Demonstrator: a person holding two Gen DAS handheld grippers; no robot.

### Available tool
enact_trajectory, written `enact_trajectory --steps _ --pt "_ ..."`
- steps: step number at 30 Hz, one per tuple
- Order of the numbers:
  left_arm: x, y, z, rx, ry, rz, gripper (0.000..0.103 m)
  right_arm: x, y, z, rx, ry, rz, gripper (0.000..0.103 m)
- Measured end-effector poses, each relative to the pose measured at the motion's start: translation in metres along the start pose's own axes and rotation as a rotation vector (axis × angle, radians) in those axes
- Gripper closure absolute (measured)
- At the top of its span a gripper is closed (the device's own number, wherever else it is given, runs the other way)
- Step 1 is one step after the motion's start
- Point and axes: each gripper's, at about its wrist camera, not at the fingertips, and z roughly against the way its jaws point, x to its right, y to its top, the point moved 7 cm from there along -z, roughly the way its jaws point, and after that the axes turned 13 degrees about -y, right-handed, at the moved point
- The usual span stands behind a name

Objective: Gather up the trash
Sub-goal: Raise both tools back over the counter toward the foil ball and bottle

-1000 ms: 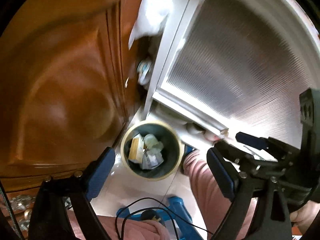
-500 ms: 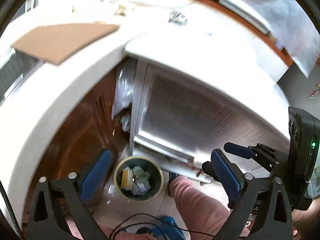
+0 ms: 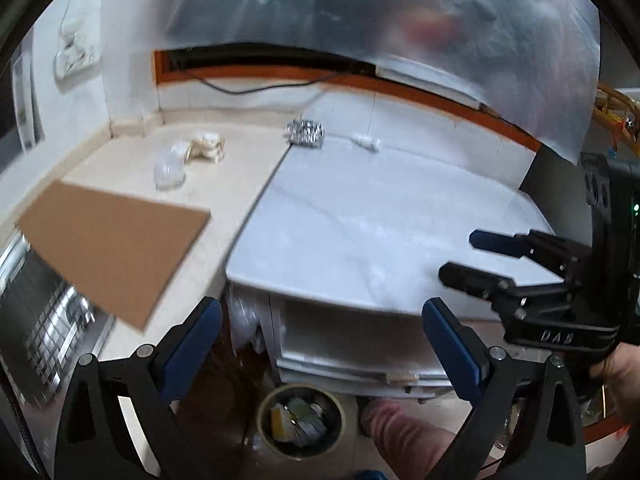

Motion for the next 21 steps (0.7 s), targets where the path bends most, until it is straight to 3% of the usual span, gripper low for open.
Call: enact_trajectory --steps 9,21 --pt "-0.013 0.075 -0.014 0.02 0.079 -0.041 0.004 0.039 0.068 -0.014 0.107 -0.106 0.042 0.034" --pt "-0.057 0.141 -0.11 -0.083 0.181 -0.018 0.004 0.112 0.12 -0.111 0.042 -0.167 -0.12 0.034"
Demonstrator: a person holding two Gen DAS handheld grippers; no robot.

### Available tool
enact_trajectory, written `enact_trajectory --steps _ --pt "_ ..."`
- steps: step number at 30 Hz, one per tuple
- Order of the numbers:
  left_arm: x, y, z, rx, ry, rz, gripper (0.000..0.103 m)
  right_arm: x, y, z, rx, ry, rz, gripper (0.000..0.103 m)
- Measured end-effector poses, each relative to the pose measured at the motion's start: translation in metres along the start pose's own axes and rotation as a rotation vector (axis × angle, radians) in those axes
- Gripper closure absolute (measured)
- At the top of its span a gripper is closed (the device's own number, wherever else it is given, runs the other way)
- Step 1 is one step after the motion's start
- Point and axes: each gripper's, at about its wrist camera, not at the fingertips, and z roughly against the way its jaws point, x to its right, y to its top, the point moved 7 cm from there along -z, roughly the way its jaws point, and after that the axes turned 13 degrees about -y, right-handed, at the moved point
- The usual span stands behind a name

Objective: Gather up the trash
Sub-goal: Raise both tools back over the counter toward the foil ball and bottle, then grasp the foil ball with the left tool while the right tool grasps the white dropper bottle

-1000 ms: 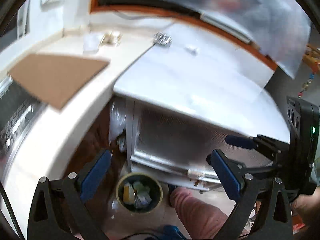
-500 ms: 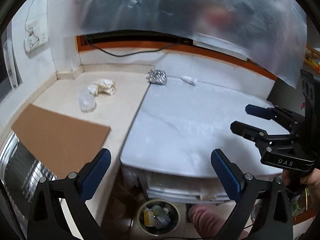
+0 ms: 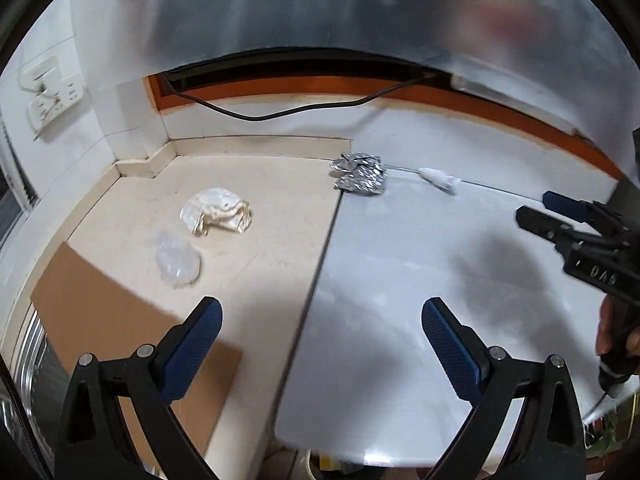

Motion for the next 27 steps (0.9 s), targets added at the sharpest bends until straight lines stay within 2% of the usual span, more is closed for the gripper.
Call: enact_trajectory --steps 3,8,16,20,24,27 --pt "-0.005 0.02 -0.031 -0.011 -0.02 0.009 0.004 0.016 0.01 -0.031 -0.027 -0.018 -0.049 0.034" --pt "-0.005 0.051 -0.076 -0.008 -0.038 0.006 0.004 0.029 0.017 -0.078 -0.06 -0.055 -0.061 0.034" --pt "0.006 0.086 -0.145 -0.036 -0.089 0.06 0.004 0.027 0.031 -0.133 -0.059 -0.09 -0.044 0.035" --pt "0.007 0.098 -0.18 -0.059 -0.051 0.064 0.004 0.022 0.034 -0.151 -0.066 -0.111 -0.004 0.036" --pt "0.002 0.105 -0.203 -0.071 -0.029 0.097 0.005 0.019 0.036 -0.163 -0.062 -0.112 0.02 0.042" --pt "-0.003 0.108 -0.216 -0.075 -0.021 0.123 0.006 0.018 0.034 -0.171 -0.104 -0.089 0.024 0.057"
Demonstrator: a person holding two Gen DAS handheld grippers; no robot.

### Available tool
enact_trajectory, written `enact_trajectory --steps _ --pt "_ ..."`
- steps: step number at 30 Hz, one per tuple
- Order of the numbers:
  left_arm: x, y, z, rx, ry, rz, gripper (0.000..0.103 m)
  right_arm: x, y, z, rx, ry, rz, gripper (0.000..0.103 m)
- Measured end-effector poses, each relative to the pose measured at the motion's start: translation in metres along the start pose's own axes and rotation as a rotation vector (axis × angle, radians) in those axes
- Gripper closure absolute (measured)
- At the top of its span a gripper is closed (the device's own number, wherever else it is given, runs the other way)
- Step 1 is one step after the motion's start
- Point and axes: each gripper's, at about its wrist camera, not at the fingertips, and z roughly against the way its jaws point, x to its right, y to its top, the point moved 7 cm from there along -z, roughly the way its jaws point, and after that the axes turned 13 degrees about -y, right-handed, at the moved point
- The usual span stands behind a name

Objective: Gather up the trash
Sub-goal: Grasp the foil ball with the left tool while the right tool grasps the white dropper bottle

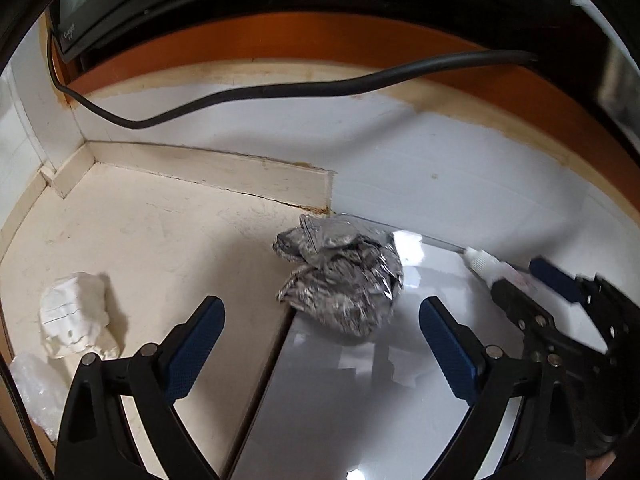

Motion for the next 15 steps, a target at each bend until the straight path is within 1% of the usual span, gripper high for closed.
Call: enact_trajectory --steps 3,5,7,9,11,12,13,14,15 --pt "-0.002 0.003 -0.012 -0.011 0.011 0.015 0.007 -0.002 -0.001 -0.006 -0.028 0.0 0.008 0.059" --pt "-0.006 0.005 -0.02 -0.02 0.021 0.021 0.009 -0.004 -0.002 -0.009 -0.042 0.001 0.021 0.062" --pt "-0.005 0.006 -0.023 -0.024 0.011 0.025 0.01 -0.007 -0.003 -0.011 -0.058 0.005 0.034 0.074" --pt "-0.004 0.006 -0.027 -0.025 -0.001 0.029 0.015 -0.01 -0.004 -0.013 -0.071 0.019 0.043 0.077" --pt "-0.001 0.005 -0.032 -0.034 -0.015 0.029 0.029 -0.011 -0.005 -0.014 -0.073 0.022 0.049 0.078" --pt "-0.001 0.003 -0.035 -0.041 -0.006 0.027 0.029 -0.011 -0.006 -0.014 -0.073 0.021 0.052 0.078" --pt "0.0 0.003 -0.036 -0.037 -0.011 0.026 0.038 -0.011 -0.006 -0.014 -0.072 0.018 0.054 0.078" --pt "0.001 0.001 -0.037 -0.041 -0.027 0.027 0.066 -0.011 -0.007 -0.014 -0.072 0.017 0.055 0.078" --pt "-0.001 0.001 -0.037 -0.032 0.009 0.022 0.071 -0.011 -0.007 -0.015 -0.072 0.017 0.055 0.078"
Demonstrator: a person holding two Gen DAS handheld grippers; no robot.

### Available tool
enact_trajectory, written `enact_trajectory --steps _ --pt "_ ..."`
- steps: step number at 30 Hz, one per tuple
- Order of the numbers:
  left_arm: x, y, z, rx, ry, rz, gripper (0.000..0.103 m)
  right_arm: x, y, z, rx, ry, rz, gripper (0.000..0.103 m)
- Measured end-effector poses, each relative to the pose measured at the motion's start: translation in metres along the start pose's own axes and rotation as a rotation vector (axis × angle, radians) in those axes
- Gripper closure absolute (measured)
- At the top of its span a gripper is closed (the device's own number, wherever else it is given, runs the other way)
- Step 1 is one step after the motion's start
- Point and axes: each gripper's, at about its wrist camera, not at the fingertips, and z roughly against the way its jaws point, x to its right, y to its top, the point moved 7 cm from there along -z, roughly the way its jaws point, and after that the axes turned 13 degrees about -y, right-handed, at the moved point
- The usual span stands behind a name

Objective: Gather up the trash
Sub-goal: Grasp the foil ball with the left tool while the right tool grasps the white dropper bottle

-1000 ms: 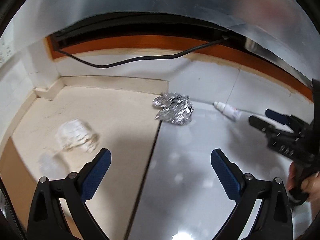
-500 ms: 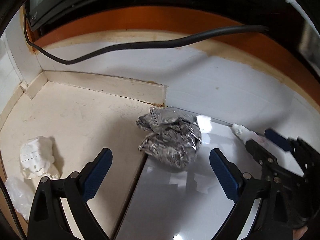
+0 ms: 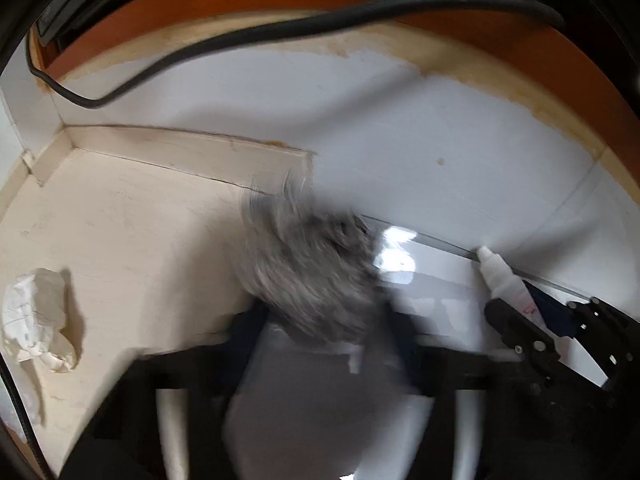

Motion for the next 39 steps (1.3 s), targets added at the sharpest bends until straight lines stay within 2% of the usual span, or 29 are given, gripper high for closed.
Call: enact_trajectory --steps 3,4,7,9,16,23,24,26,27,29,34,39 --pt "-0.003 -0.003 0.001 0.012 -0.034 0.021 0.072 0.001 0.0 0.0 0.0 0.008 -0.005 0.079" --pt "-0.006 -0.004 0.002 0.016 -0.045 0.031 0.08 0.001 0.0 0.0 0.003 0.009 -0.007 0.079" --pt "-0.01 -0.01 0.008 0.028 -0.074 0.038 0.081 0.0 0.002 0.003 0.02 0.012 -0.004 0.079" --pt "-0.012 -0.014 0.013 0.039 -0.102 0.031 0.102 0.0 0.001 0.006 0.034 0.01 0.003 0.079" --pt "-0.013 -0.041 0.033 0.045 -0.16 0.003 0.103 0.006 -0.001 0.022 0.1 -0.002 0.016 0.079" --pt "-0.019 -0.068 0.062 0.051 -0.2 -0.028 0.103 -0.005 -0.022 0.043 0.121 0.04 0.071 0.079" --pt "-0.022 -0.064 0.063 0.056 -0.194 -0.034 0.101 -0.007 -0.024 0.047 0.128 0.042 0.08 0.079" --pt "-0.029 -0.061 0.066 0.067 -0.173 -0.039 0.08 -0.01 -0.026 0.051 0.133 0.05 0.089 0.079" --pt "-0.03 -0.06 0.067 0.069 -0.167 -0.041 0.074 -0.011 -0.026 0.051 0.135 0.052 0.091 0.079" --pt "-0.031 -0.054 0.068 0.076 -0.144 -0.04 0.049 -0.009 -0.025 0.051 0.137 0.053 0.085 0.079" --pt "-0.029 -0.027 0.058 0.076 -0.112 0.021 0.022 -0.006 -0.019 0.049 0.139 0.061 0.065 0.079" --pt "-0.051 -0.01 0.046 0.06 -0.079 0.129 0.003 -0.002 -0.012 0.042 0.138 0.067 0.045 0.079"
